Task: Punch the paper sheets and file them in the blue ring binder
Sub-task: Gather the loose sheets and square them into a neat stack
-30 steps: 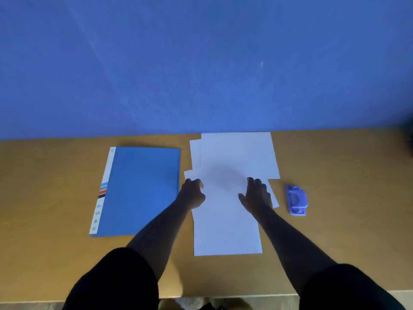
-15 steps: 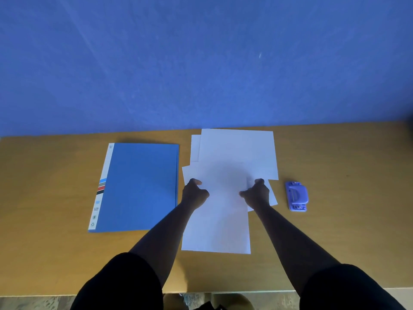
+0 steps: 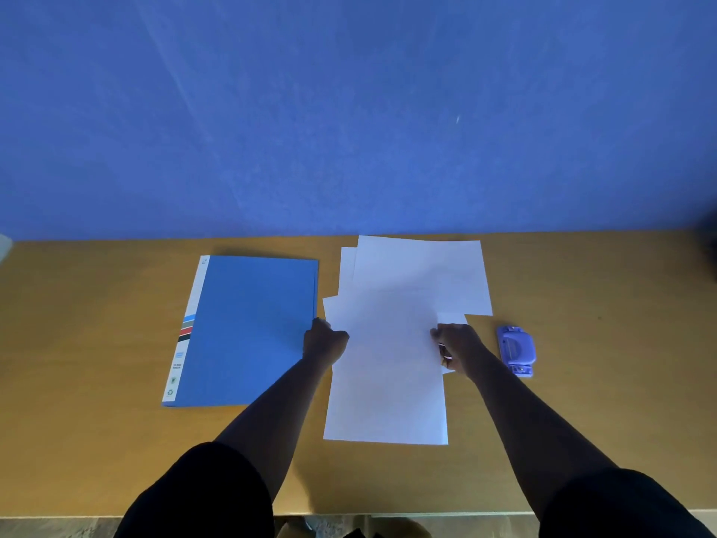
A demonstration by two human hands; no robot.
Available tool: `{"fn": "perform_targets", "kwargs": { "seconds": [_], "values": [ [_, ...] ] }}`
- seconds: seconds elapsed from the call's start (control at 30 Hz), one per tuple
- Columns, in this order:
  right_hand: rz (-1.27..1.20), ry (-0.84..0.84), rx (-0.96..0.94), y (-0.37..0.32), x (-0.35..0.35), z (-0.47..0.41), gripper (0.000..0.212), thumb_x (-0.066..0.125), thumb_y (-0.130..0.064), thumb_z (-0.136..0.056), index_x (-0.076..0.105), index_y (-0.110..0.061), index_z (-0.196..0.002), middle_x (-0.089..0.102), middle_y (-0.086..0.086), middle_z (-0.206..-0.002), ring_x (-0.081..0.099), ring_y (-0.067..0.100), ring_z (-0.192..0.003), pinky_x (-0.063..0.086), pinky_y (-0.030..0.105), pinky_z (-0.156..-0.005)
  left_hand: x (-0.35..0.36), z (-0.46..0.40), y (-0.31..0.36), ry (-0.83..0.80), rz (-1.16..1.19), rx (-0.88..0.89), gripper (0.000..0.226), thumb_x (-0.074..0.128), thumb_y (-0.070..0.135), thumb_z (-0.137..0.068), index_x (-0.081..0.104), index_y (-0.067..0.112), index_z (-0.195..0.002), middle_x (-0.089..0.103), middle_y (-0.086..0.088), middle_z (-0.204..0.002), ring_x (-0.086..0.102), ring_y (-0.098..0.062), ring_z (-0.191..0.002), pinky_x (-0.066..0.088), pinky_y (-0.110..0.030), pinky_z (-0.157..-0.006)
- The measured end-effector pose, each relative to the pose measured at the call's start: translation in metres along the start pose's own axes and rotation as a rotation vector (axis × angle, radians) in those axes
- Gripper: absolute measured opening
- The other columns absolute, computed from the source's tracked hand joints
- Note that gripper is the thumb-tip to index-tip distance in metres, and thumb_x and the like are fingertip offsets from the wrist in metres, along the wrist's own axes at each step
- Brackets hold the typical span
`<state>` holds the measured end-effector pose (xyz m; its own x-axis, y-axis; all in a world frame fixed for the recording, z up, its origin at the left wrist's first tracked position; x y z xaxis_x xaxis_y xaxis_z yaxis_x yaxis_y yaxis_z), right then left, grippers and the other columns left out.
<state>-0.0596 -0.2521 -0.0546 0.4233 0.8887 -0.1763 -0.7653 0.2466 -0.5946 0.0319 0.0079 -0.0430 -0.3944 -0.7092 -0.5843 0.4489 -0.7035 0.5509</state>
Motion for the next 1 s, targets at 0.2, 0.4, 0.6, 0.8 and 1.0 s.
{"fn": "perform_targets", "kwargs": {
  "seconds": [0.2, 0.4, 0.6, 0.8, 1.0],
  "values": [
    [-0.133, -0.035, 0.027, 0.002, 0.006, 0.001, 0.015, 0.055, -0.004, -0.089, 0.063, -0.004, -0.101, 0.062, 0.013, -0.094, 0.058, 0.029, -0.085, 0.048, 0.037, -0.073, 0.001, 0.002, -0.012, -0.140, 0.232, -0.128, 0.042, 0.077, 0.022, -0.080, 0.059, -0.005, -0.108, 0.060, -0.011, -0.073, 0.052, -0.016, -0.053, 0.039, -0.022, -0.043],
    [-0.036, -0.026, 0.030, 0.002, 0.012, 0.004, 0.008, 0.060, -0.006, -0.085, 0.063, -0.007, -0.093, 0.059, 0.010, -0.086, 0.055, 0.025, -0.080, 0.044, 0.028, -0.065, -0.013, 0.005, -0.007, -0.126, 0.188, -0.036, 0.027, 0.075, 0.014, -0.082, 0.066, -0.002, -0.103, 0.065, -0.011, -0.077, 0.063, -0.021, -0.066, 0.048, -0.024, -0.059],
    [0.114, 0.022, -0.005, 0.002, 0.015, 0.003, 0.010, 0.066, -0.009, -0.080, 0.063, -0.004, -0.088, 0.055, 0.012, -0.086, 0.048, 0.024, -0.080, 0.038, 0.032, -0.065, -0.036, 0.002, -0.004, 0.002, 0.075, 0.077, 0.012, 0.057, 0.008, -0.081, 0.053, 0.008, -0.069, 0.048, -0.007, -0.062, 0.044, -0.020, -0.053, 0.033, -0.025, -0.049],
    [0.132, 0.028, -0.009, 0.002, 0.017, 0.009, 0.025, 0.068, -0.012, -0.082, 0.062, -0.004, -0.106, 0.063, 0.013, -0.102, 0.058, 0.030, -0.096, 0.049, 0.034, -0.072, -0.070, -0.002, -0.009, 0.195, 0.054, 0.135, 0.016, 0.042, 0.006, -0.085, 0.041, 0.010, -0.070, 0.049, -0.005, -0.070, 0.045, -0.023, -0.064, 0.030, -0.026, -0.050],
    [0.260, 0.013, -0.076, 0.002, 0.024, 0.010, 0.027, 0.055, -0.007, -0.090, 0.060, 0.001, -0.115, 0.058, 0.014, -0.096, 0.055, 0.028, -0.082, 0.044, 0.031, -0.063, -0.089, -0.010, -0.025, 0.256, 0.129, 0.071, 0.029, 0.042, 0.010, -0.090, 0.060, 0.007, -0.112, 0.064, -0.011, -0.105, 0.060, -0.031, -0.095, 0.041, -0.027, -0.062]
  ]
}}
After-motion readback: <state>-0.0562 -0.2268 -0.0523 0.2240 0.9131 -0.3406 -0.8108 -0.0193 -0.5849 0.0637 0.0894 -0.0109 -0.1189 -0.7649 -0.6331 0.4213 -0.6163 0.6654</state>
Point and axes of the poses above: each hand's wrist, its own z-axis away from the middle knuckle, its own x-axis out of the palm, y = z × x, the point moved 6 cm from there along -z, towards the middle knuckle
